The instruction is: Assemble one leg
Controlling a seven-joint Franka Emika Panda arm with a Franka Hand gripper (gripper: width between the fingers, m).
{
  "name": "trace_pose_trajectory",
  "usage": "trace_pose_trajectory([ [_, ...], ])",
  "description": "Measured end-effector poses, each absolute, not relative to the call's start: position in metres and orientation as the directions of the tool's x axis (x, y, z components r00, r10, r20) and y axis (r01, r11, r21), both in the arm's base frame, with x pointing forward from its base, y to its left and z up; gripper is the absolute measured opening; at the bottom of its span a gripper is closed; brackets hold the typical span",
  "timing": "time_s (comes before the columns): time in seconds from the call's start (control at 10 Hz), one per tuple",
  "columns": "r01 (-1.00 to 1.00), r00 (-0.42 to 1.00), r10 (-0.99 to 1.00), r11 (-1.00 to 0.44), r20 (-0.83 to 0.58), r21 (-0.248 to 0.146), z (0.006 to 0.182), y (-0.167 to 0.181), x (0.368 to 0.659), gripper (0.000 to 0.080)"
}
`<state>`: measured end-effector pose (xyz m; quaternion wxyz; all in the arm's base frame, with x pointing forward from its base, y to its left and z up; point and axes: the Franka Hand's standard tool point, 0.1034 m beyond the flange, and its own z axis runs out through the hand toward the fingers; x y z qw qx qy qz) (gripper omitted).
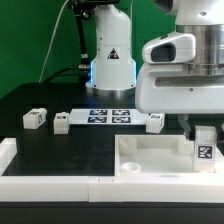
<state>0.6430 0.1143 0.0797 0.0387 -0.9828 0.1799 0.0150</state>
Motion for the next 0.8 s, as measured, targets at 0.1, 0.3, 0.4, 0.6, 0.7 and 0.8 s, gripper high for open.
trace_pose_trajectory([
  [0.1,-0.482,0.876,-0.480,-0.875,-0.048,-0.055,0.079,0.103,0.644,0.0290],
  [0.3,-0.584,0.812,-0.582,-0.811,-0.051,-0.036,0.079,0.094,0.642,0.0294],
  [0.4,-0.635,0.772,-0.633,-0.772,-0.054,-0.028,0.079,0.091,0.642,0.0299],
  [0.6,-0.683,0.730,-0.682,-0.730,-0.054,-0.022,0.079,0.088,0.642,0.0299],
  [0.7,-0.681,0.732,-0.680,-0.732,-0.054,-0.023,0.078,0.088,0.642,0.0382],
  [0.8,-0.681,0.732,-0.680,-0.732,-0.054,-0.023,0.078,0.089,0.642,0.0382],
])
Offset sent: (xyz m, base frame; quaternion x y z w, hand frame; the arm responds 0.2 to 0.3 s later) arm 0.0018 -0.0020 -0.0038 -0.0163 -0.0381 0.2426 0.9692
